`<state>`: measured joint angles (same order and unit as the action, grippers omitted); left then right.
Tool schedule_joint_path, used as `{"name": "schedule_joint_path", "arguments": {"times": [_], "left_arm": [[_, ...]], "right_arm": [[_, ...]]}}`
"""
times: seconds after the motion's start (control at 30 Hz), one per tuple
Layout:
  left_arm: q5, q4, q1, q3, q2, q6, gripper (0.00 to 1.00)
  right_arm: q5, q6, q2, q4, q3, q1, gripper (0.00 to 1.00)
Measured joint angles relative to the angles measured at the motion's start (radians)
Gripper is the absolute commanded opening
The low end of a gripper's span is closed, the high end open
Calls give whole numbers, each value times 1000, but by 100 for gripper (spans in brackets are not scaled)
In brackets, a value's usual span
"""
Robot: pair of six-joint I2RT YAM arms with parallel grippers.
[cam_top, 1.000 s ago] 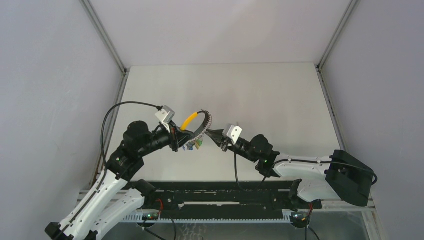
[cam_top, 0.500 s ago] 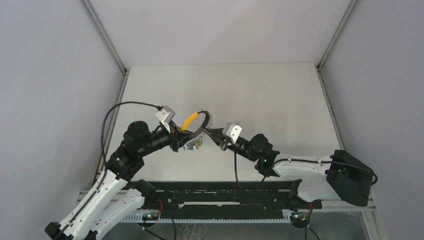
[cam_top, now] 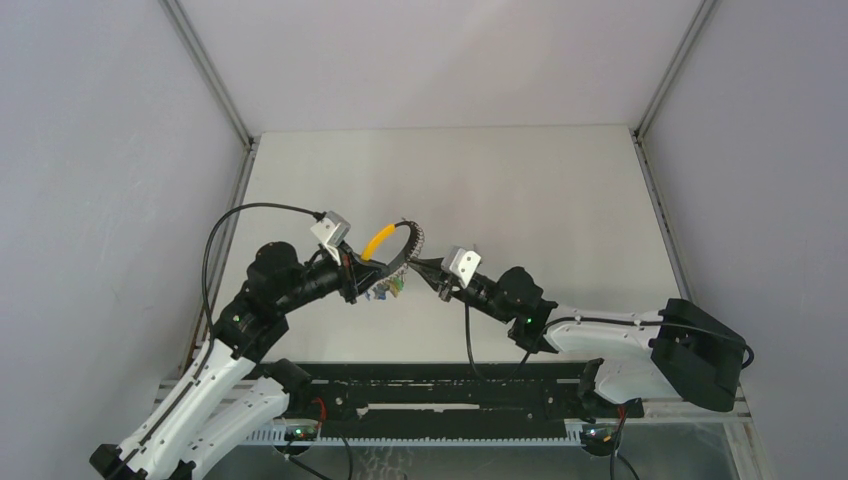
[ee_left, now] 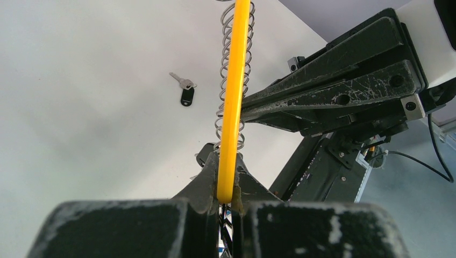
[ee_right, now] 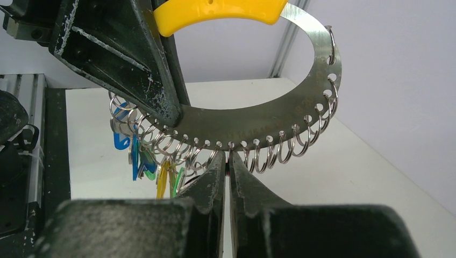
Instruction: Put the keys on the keyring
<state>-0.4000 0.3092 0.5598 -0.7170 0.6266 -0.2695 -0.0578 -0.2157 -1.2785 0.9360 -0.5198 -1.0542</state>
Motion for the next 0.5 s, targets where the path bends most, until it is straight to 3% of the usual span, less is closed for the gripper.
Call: {"name": "schedule_joint_path", "arguments": {"times": [0.37,0.5], "left_arm": [[11,-11,0,5,-5,-22,0],[14,-105,1,66,-21,-88,0]], "right_arm": [[-3,-13,5,-26,-12,8,0],[-15,-16,28,-60,-13,30,0]]}}
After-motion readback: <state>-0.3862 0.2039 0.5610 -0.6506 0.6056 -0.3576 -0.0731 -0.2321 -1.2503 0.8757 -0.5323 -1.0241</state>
